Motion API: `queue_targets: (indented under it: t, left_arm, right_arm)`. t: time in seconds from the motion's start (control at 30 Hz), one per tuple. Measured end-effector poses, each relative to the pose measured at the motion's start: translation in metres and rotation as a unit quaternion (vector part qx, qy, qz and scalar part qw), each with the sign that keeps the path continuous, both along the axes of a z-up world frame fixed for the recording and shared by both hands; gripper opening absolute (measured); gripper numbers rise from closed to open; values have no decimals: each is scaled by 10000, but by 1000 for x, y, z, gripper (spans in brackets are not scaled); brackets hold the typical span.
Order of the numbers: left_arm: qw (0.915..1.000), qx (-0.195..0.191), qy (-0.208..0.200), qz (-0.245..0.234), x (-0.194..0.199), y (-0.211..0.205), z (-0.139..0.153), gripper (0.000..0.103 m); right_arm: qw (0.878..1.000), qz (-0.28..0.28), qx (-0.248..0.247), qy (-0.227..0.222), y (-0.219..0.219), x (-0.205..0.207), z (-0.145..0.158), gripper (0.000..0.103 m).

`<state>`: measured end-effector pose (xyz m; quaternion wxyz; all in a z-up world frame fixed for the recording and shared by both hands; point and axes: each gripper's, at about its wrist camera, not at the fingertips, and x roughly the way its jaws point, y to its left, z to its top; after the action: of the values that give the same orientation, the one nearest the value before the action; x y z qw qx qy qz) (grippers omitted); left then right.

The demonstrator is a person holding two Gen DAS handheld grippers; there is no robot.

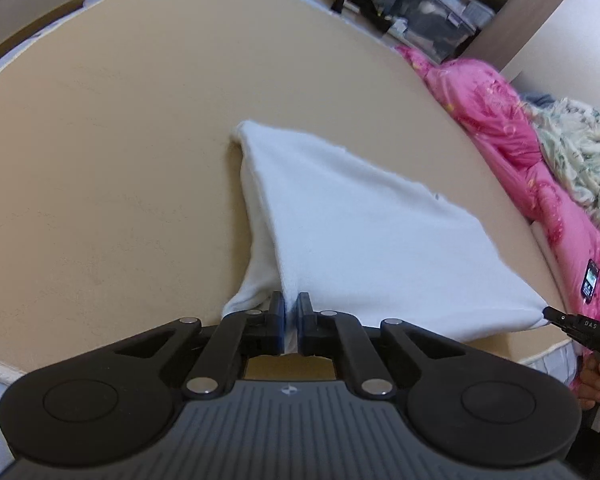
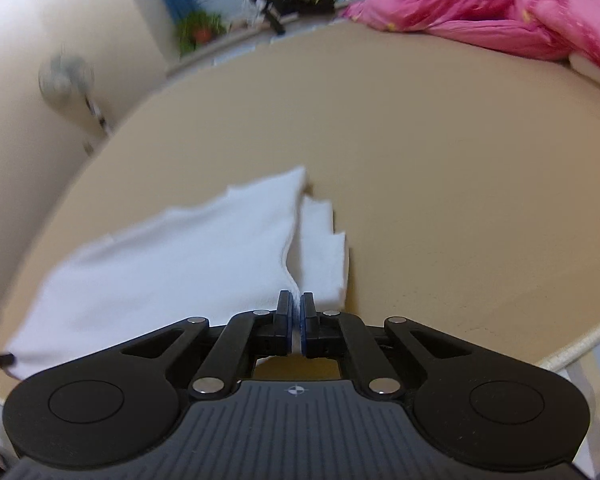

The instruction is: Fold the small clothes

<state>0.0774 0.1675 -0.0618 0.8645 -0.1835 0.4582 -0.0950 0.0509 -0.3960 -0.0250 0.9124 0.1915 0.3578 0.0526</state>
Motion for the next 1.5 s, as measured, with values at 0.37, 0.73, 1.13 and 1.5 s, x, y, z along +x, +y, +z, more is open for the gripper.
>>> queue_targets:
  t: [0.37, 0.73, 1.13, 1.5]
  left_arm:
    - [9998, 44, 20, -202, 12, -8, 1, 19]
    - [9937, 679, 428, -779, 28, -38, -26, 31]
    - [9975, -1, 679, 207, 38, -2, -31, 60]
    - [9960, 443, 770, 109, 19, -12, -35, 65]
  right_arm:
    - [9986, -317, -400, 134, 3, 12, -8, 27]
    - [9891, 273, -981, 1066, 30, 39, -43, 36]
    - [9912, -215, -1223, 449, 20, 26, -18, 39]
    - [9935, -186, -1084, 283, 25, 32, -13, 40]
